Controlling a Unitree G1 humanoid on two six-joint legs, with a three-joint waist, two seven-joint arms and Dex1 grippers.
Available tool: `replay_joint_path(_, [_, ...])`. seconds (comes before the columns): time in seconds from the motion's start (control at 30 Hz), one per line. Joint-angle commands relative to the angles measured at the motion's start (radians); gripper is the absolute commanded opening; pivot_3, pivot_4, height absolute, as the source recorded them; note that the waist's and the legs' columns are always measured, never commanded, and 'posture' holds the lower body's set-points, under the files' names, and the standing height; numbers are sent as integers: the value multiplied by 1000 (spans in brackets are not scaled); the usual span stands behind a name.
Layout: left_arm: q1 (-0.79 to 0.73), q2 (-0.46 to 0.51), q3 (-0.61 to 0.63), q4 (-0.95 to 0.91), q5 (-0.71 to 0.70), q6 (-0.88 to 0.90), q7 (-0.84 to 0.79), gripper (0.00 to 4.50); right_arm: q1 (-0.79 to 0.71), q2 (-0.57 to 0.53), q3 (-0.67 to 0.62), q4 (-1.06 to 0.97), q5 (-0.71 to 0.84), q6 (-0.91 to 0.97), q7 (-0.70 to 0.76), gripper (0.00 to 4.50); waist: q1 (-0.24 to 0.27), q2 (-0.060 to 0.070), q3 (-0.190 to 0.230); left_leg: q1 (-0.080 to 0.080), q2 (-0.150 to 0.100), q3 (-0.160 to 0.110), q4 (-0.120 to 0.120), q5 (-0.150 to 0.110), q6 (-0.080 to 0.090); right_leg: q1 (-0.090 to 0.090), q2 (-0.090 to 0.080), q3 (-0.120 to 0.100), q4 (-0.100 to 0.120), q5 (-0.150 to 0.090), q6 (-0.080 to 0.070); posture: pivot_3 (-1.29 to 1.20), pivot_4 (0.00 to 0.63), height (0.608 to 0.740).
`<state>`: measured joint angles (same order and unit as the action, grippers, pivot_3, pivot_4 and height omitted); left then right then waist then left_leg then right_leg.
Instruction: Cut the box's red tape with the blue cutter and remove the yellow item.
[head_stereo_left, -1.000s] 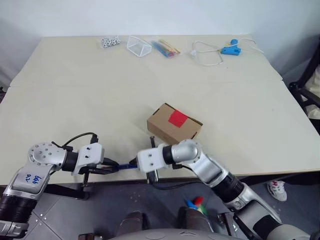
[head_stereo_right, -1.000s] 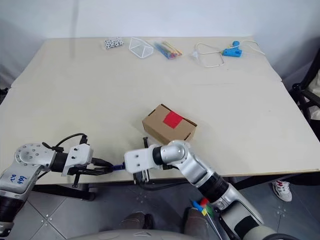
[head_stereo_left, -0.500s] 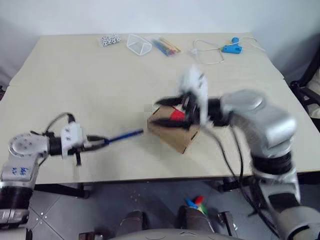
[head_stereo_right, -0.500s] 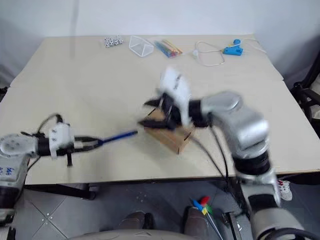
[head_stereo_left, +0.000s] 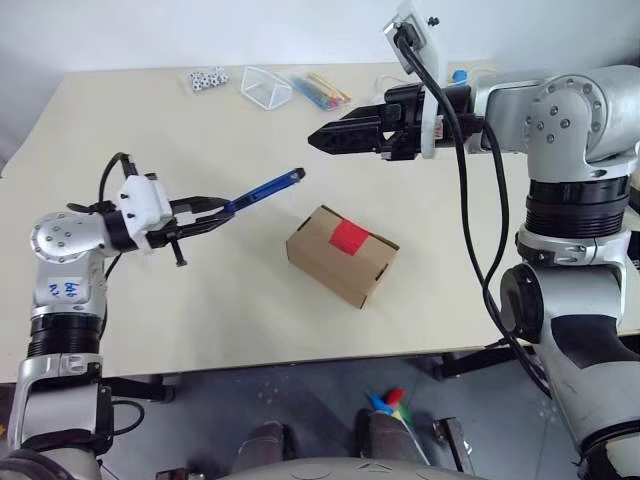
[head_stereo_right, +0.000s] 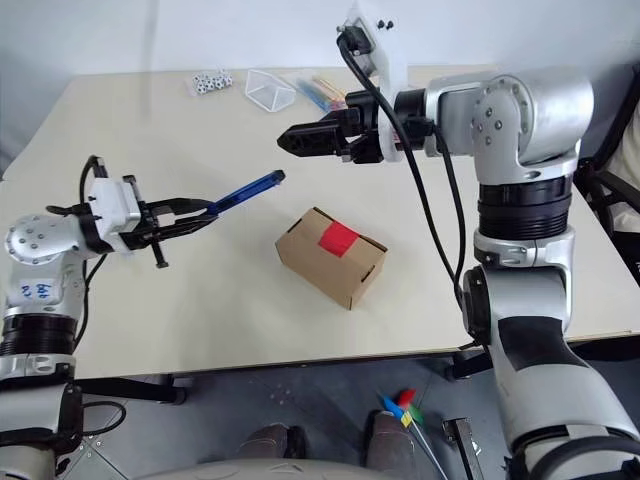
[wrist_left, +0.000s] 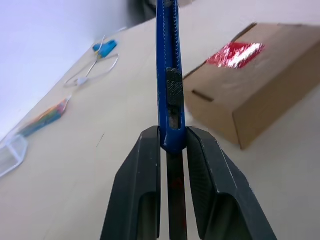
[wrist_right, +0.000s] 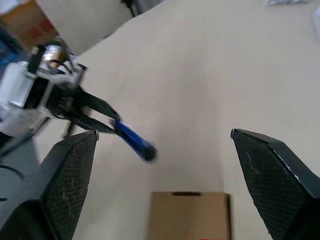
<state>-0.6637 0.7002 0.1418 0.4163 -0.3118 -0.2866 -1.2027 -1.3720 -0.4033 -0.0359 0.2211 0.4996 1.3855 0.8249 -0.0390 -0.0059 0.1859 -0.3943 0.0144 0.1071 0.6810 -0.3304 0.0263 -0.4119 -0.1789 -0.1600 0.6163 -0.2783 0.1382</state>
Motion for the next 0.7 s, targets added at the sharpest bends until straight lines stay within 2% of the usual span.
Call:
replay_joint_path(0.03, [-32,-20,-7,11,-12,-24,-7,790,-32,-6,22,30,33,-8,30,4448,1,0,0,0,0,0,0,0,0,0,0,0,0,0,0,0,150,740])
replay_joint_path(0.37, [-18,-56,-19,-46,-21,-20,-6,790,10,42,92,52,56,-15,31,4448,1,0,0,-1,0,-1,1,0,0,0,0,0,0,0,0,0,150,740])
replay_joint_path(0.67, [9,-50,-13,-93,-25,-5,1,790,28,24,176,82,38,-52,69,4448,1,0,0,-1,0,-1,1,0,0,0,0,0,0,0,0,0,150,740])
replay_joint_path(0.7, [11,-49,-12,-97,-25,-3,1,790,23,24,178,94,36,-55,70,4084,2,0,0,-1,0,-1,1,0,0,0,0,0,0,0,0,0,150,740])
